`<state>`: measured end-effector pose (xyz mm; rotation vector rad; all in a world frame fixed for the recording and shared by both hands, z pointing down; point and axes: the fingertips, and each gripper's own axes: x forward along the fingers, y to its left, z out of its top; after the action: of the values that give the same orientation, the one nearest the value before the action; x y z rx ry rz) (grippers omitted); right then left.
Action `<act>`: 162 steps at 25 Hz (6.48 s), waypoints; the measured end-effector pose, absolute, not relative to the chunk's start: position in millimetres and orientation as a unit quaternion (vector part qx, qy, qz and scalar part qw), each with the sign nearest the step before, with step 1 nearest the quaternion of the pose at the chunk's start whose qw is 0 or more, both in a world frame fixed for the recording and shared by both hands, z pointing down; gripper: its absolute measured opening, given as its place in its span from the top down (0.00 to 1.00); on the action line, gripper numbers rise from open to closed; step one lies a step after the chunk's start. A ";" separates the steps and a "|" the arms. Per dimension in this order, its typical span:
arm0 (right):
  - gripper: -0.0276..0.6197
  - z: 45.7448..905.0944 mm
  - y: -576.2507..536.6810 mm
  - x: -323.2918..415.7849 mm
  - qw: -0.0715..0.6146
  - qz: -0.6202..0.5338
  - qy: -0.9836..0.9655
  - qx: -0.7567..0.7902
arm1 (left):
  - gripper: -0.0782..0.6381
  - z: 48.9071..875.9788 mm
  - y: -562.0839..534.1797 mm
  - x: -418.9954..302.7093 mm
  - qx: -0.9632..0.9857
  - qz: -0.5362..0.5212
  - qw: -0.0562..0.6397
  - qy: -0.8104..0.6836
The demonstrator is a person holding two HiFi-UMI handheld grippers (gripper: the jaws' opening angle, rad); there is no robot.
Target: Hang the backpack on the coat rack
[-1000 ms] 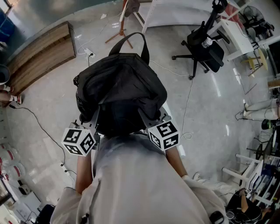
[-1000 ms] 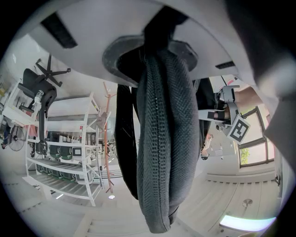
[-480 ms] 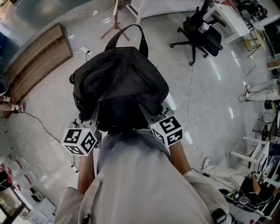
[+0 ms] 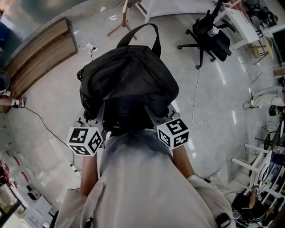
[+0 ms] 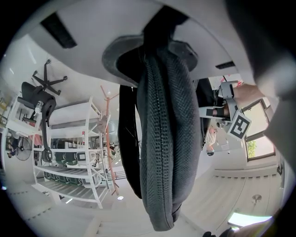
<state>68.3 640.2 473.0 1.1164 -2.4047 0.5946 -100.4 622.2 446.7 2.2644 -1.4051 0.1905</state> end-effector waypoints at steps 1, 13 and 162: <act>0.82 474.1 635.9 65.7 0.211 0.215 -0.866 0.398 | 0.78 447.9 619.2 -103.0 0.821 0.070 0.234 -0.516; 0.82 481.2 548.5 63.7 0.213 0.224 -0.882 0.356 | 0.78 452.4 544.2 -103.7 0.801 0.103 0.242 -0.538; 0.80 451.8 -201.1 15.8 0.229 0.258 -0.849 0.399 | 0.77 438.4 -218.9 -149.3 0.821 0.110 0.257 -0.498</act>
<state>15.8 -201.1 451.8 1.0983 -2.3381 0.7101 -149.3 -218.9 438.4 2.2265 -1.3514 0.2984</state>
